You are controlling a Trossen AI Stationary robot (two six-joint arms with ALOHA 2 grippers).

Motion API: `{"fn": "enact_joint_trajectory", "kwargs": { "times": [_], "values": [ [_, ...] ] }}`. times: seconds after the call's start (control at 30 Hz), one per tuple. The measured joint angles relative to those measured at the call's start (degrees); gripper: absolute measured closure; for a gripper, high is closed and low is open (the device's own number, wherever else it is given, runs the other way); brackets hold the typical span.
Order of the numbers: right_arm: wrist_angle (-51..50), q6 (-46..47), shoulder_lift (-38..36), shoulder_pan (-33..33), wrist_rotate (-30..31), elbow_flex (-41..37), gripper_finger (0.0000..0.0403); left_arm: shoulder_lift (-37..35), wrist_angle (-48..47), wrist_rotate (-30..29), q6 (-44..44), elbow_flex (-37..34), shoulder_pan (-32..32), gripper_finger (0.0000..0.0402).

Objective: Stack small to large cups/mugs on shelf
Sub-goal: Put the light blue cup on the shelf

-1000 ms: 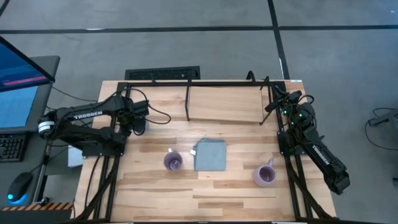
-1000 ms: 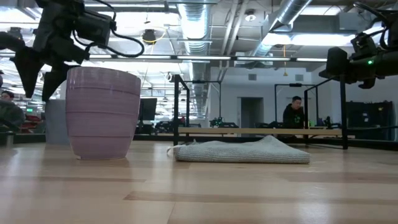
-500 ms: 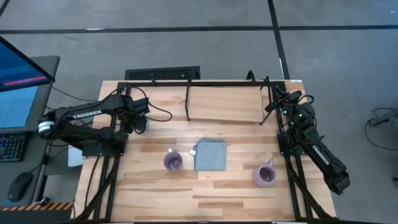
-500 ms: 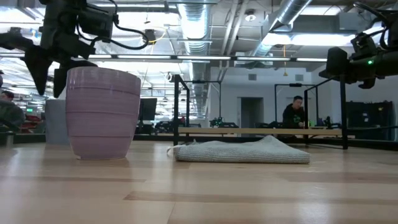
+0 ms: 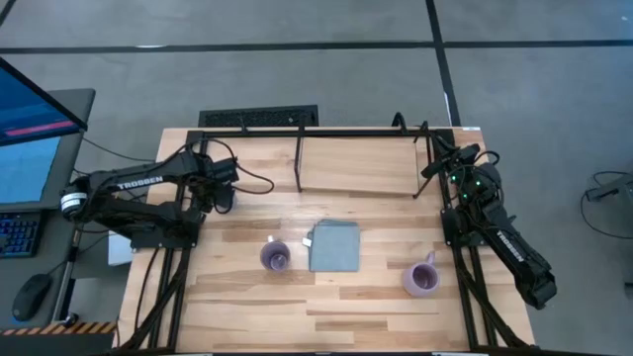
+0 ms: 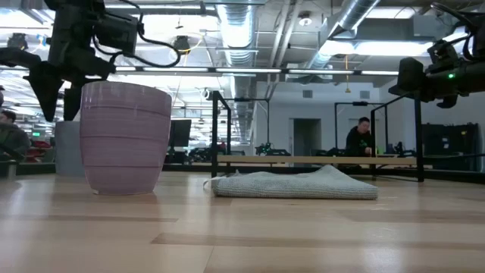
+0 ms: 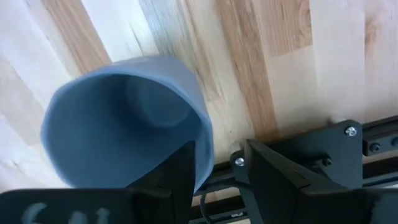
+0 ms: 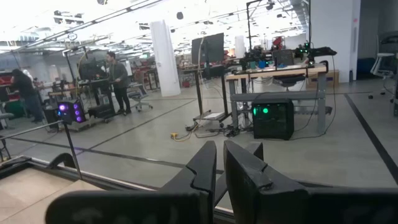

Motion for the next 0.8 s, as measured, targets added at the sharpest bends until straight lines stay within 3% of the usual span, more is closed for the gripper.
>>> {"fn": "enact_joint_trajectory", "kwargs": {
  "times": [0.23, 0.8],
  "values": [
    [0.0, 0.0, 0.0, 0.0, 0.0, 0.0, 0.0347, 0.28, 0.3, -3.44, -3.56, -0.05, 0.02, 0.0283],
    [-0.02, 0.0, -0.01, 0.0, 0.0, -0.01, 0.0347, 6.05, 0.35, -2.16, -6.32, -0.09, 0.02, 0.0319]
  ]
}}
